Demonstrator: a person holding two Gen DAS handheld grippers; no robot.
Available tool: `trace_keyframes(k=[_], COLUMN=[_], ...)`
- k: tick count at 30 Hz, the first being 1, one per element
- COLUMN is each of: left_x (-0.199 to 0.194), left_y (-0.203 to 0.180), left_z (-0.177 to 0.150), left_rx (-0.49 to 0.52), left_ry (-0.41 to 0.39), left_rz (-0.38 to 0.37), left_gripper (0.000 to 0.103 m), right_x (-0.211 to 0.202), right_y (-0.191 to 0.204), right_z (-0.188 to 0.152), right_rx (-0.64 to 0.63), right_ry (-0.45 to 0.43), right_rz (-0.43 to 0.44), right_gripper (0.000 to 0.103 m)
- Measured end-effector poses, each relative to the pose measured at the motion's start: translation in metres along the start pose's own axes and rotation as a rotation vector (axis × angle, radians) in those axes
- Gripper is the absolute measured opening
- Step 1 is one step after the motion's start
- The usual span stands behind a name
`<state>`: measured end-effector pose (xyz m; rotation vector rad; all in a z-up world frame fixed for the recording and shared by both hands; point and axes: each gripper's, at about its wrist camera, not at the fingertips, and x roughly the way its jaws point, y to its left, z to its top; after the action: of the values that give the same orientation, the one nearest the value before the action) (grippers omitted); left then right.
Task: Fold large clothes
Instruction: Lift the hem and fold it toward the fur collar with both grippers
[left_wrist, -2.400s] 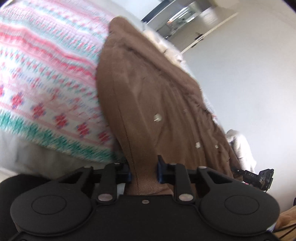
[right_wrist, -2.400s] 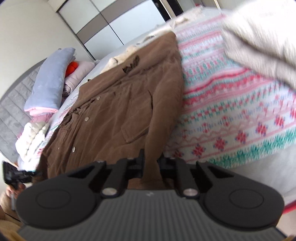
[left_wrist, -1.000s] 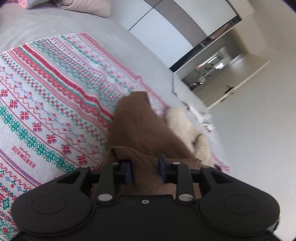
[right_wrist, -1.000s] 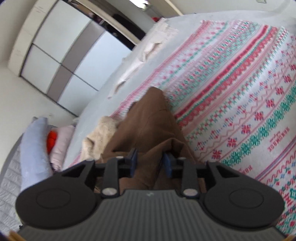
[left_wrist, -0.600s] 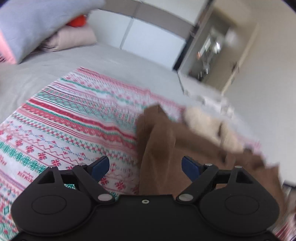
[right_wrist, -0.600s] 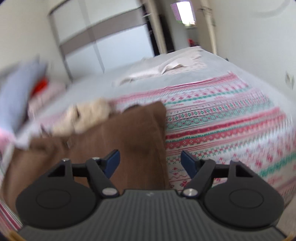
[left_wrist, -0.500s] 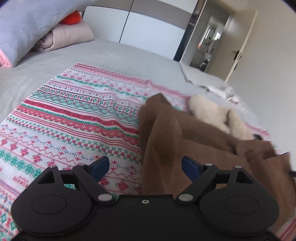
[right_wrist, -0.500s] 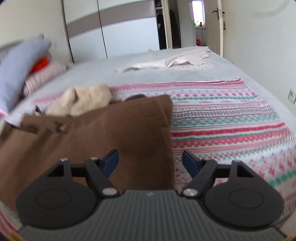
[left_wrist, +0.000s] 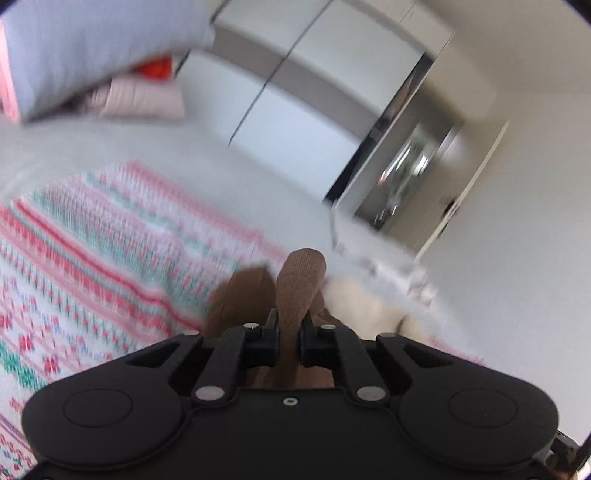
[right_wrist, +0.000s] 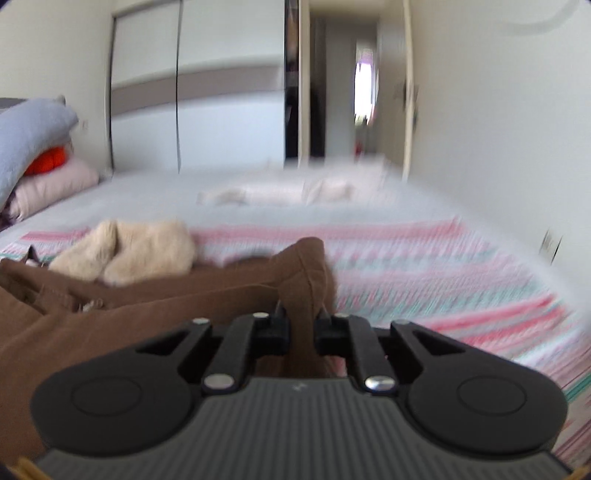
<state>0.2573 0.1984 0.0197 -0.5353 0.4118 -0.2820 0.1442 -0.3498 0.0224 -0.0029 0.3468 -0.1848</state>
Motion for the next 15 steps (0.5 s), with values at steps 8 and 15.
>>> trace_keyframes(k=[8, 15], left_x=[0.021, 0.114], left_y=[-0.048, -0.07], left_z=[0.029, 0.052], left_rx=[0.134, 0.301], left_ry=[-0.259, -0.314], left_rz=[0.072, 0.191], left_gripper=[0.009, 0.01], right_x=[-0.01, 0.074], right_y=[0.029, 0.048], right_z=[0.041, 0.083], right_rx=[-0.119, -0.17], right_ry=[-0.297, -0.336], right_rz=[-0.16, -0.255], right_gripper=[0.009, 0.01])
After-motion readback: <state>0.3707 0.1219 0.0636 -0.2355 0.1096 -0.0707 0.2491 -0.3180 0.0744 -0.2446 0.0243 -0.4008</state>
